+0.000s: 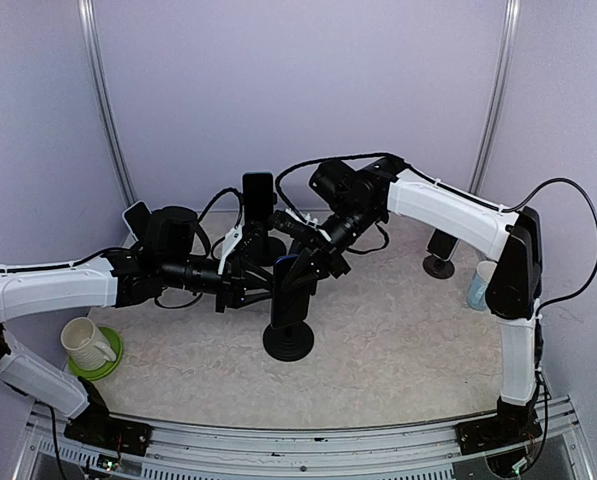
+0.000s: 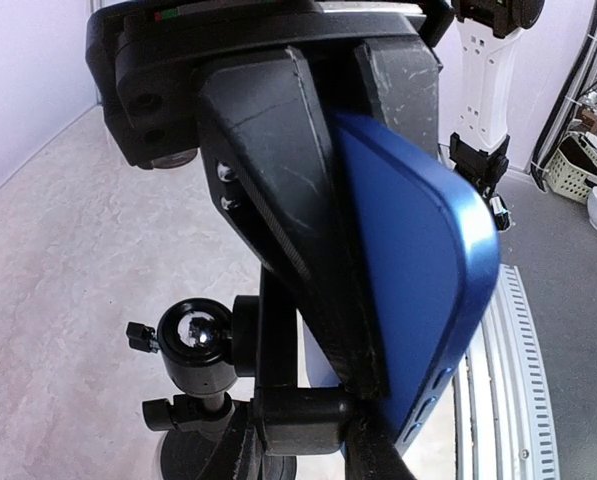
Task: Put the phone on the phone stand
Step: Install the phone on the phone stand.
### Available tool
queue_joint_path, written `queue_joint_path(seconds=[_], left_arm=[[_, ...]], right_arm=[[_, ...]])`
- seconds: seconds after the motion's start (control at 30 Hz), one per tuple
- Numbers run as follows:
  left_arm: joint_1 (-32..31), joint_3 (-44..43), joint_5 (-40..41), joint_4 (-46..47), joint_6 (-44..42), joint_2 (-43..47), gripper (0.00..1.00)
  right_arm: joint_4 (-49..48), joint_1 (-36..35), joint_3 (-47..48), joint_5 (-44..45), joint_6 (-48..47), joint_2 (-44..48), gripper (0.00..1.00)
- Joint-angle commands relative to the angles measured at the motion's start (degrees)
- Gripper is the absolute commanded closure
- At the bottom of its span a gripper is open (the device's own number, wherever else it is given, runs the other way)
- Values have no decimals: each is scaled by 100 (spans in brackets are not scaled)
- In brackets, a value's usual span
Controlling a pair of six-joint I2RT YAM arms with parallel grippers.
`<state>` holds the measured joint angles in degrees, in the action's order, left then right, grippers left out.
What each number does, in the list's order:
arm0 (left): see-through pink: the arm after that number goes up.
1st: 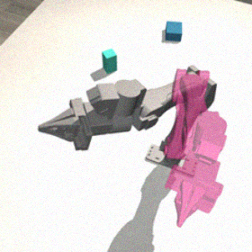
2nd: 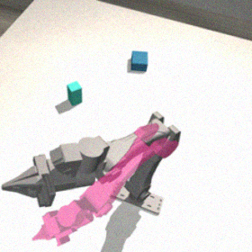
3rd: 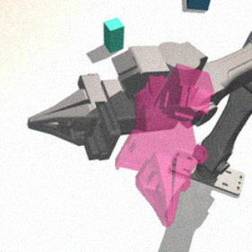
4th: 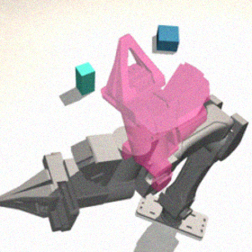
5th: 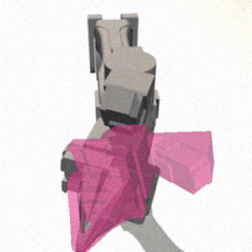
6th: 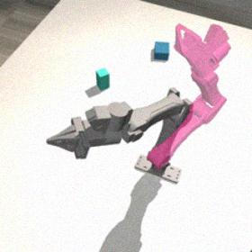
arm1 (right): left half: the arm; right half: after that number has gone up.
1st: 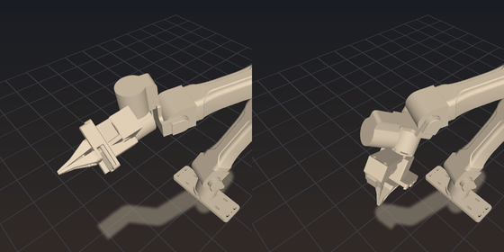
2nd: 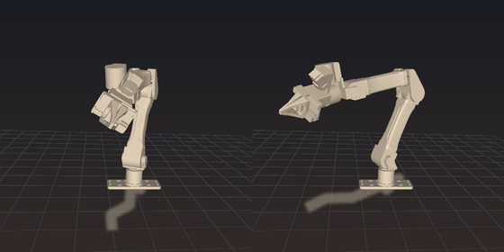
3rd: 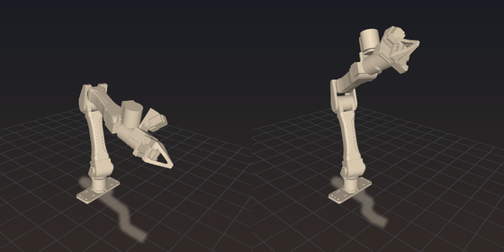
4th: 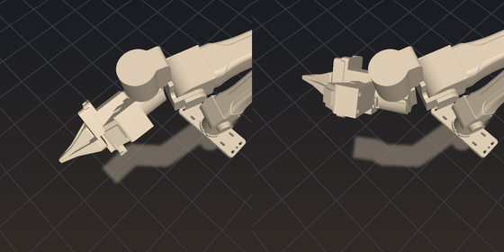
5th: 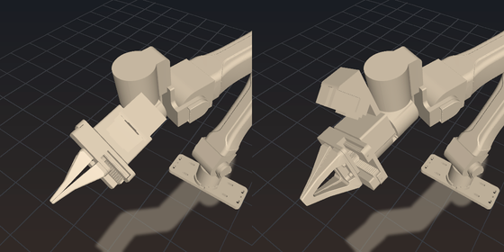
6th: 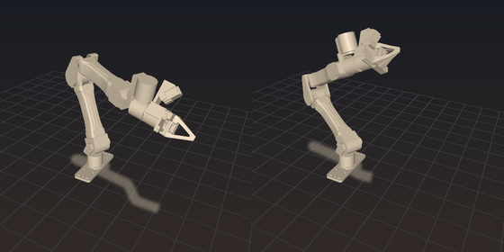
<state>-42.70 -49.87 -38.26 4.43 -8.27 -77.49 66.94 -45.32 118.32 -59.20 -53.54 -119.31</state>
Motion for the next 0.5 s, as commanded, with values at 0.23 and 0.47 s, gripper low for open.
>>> queue_joint_path(seconds=[0.23, 0.47], left_arm=[[-34, 34, -727, 197, -66, 658, 99], [7, 57, -767, 313, 57, 758, 100]], right_arm=[[46, 969, -416, 1214, 405, 326, 100], [-23, 1057, -561, 1357, 423, 461, 100]])
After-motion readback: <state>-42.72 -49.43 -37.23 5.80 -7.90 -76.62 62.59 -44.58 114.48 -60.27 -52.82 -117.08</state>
